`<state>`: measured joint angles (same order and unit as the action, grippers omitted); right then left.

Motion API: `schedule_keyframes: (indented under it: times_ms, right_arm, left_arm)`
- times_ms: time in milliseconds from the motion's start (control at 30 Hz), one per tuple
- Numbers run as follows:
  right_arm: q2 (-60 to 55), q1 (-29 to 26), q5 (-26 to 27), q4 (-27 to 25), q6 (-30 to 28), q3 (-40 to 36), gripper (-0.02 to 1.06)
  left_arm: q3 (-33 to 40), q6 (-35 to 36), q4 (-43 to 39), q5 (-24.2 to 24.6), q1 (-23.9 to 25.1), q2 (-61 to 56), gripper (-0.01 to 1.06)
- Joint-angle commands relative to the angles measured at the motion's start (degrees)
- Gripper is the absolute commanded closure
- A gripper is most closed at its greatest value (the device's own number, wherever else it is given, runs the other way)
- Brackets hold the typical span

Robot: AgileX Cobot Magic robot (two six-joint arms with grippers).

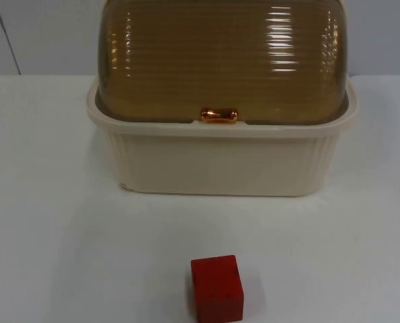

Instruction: Open the box lid with the left hand, place the block into the box with the right hand, then close the box lid with the left hand.

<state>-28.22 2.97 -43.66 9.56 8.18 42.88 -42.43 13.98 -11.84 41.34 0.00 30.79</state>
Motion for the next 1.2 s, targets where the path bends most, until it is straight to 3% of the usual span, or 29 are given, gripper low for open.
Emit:
schedule_keyframes:
  times_ms: [0, 200, 433, 567, 633, 733, 800, 900, 967, 1100, 1133, 1167]
  right_arm:
    - [-8.9, 0.1, 5.5, 0.8, 0.0, 4.8, 0.01]
    - [-17.9, 0.1, 5.9, 0.5, -1.6, 11.8, 0.01]
    - [-20.5, 0.1, 7.0, 0.4, 0.0, 14.0, 0.01]
    - [-20.8, 0.1, 7.1, 0.7, 0.0, 14.0, 0.01]
    - [-20.8, 0.1, 7.0, 0.6, 0.0, 14.0, 0.01]
    - [-20.8, 0.1, 7.1, 0.6, 0.0, 14.0, 0.01]
    - [-20.8, 0.1, 7.1, 0.6, 0.0, 14.0, 0.01]
    - [-20.8, 0.1, 7.0, 0.6, 0.0, 14.0, 0.01]
    - [-20.8, 0.1, 7.0, 0.6, 0.0, 14.0, 0.01]
    - [-20.8, 0.1, 6.9, 0.6, 0.0, 14.0, 0.01]
    - [-20.8, 0.1, 6.9, 0.6, 0.0, 14.0, 0.01]
    - [-20.8, 0.1, 6.6, 0.6, 0.0, 14.0, 0.01]
  left_arm:
    - [-4.5, 0.8, 0.0, -3.1, 0.1, 7.2, 0.02]
    - [-12.0, 0.8, -3.7, -4.7, 0.1, 15.8, 0.02]
    - [-16.3, 0.8, -4.8, -5.8, 0.1, 20.7, 0.02]
    - [-16.6, -0.1, -0.4, -7.7, 0.1, 22.7, 0.02]
    - [-16.7, -4.8, 5.8, -7.9, 0.0, 23.7, 0.02]
    - [-16.7, -17.2, 18.9, -7.1, 0.0, 26.1, 0.02]
    - [-16.7, -20.7, 22.6, -6.5, -0.2, 27.1, 0.02]
    - [-16.7, -30.2, 22.9, -4.5, -5.2, 30.3, 0.02]
    - [-16.7, -32.1, 20.8, -4.0, -7.7, 31.7, 0.02]
    - [-16.7, -30.8, 3.0, -4.1, -23.8, 36.4, 0.02]
    - [-16.7, -30.8, 3.0, -4.1, -23.8, 36.4, 0.02]
    - [-16.7, -29.9, -2.7, -4.2, -28.4, 37.4, 0.02]
